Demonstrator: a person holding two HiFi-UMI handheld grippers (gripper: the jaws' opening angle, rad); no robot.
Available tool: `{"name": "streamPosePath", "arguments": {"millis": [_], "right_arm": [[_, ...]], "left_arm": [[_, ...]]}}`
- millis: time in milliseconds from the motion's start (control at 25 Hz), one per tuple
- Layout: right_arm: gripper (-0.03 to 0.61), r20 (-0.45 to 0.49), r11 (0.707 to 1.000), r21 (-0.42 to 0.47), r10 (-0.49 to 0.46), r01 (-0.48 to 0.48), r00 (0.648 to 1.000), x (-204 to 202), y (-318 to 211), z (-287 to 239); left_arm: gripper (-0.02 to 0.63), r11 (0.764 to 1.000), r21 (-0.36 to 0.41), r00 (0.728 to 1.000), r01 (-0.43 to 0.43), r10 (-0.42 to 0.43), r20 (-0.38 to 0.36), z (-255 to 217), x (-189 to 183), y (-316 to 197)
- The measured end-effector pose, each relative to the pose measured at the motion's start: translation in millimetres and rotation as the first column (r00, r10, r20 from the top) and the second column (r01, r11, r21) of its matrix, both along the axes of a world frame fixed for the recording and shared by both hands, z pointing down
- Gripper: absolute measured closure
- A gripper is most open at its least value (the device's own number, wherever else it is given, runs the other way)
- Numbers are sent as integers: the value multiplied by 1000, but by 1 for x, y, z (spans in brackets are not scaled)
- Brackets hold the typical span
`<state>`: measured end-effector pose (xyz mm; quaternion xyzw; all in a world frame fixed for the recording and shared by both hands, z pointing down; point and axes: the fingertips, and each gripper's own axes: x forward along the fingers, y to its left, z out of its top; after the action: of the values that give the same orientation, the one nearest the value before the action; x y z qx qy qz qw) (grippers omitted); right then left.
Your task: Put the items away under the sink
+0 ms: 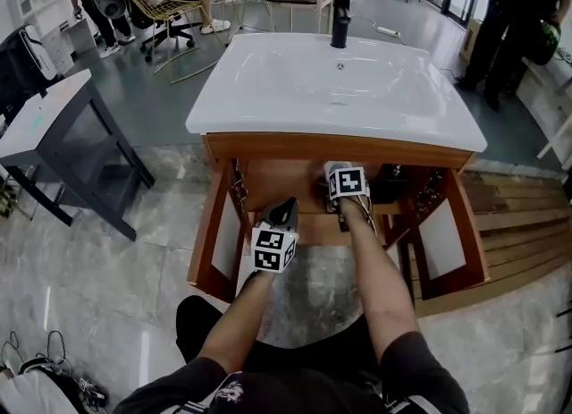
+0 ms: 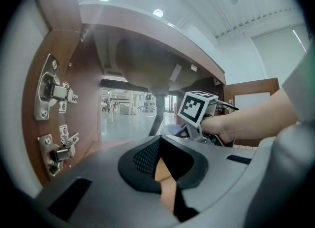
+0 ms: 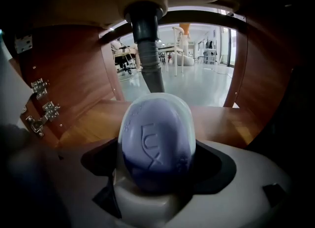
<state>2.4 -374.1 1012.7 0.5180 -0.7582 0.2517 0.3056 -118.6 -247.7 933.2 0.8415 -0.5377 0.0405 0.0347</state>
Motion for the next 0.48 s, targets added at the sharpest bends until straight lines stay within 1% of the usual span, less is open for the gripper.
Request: {"name": "streamPosePath", "arguments": {"millis": [160, 320, 400, 480], "right_arm": [[118, -2, 1000, -2, 14, -14, 1000, -3, -7, -1], [118, 9, 1000, 19, 21, -22, 1000, -3, -8, -1], [118, 6, 997, 72, 10, -11, 1000, -4, -8, -9], [118, 9, 988, 156, -9, 8, 1000, -6, -5, -26]], "left_arm": [[607, 1000, 0, 1000, -6, 6, -2, -3, 1, 5], [606, 1000, 8, 1000, -12, 12, 2, -5, 3, 7], [606, 1000, 11, 1000, -14, 14, 3, -7, 2, 7], [606, 1000, 15, 1000, -18, 18, 3, -8, 3, 7]]}}
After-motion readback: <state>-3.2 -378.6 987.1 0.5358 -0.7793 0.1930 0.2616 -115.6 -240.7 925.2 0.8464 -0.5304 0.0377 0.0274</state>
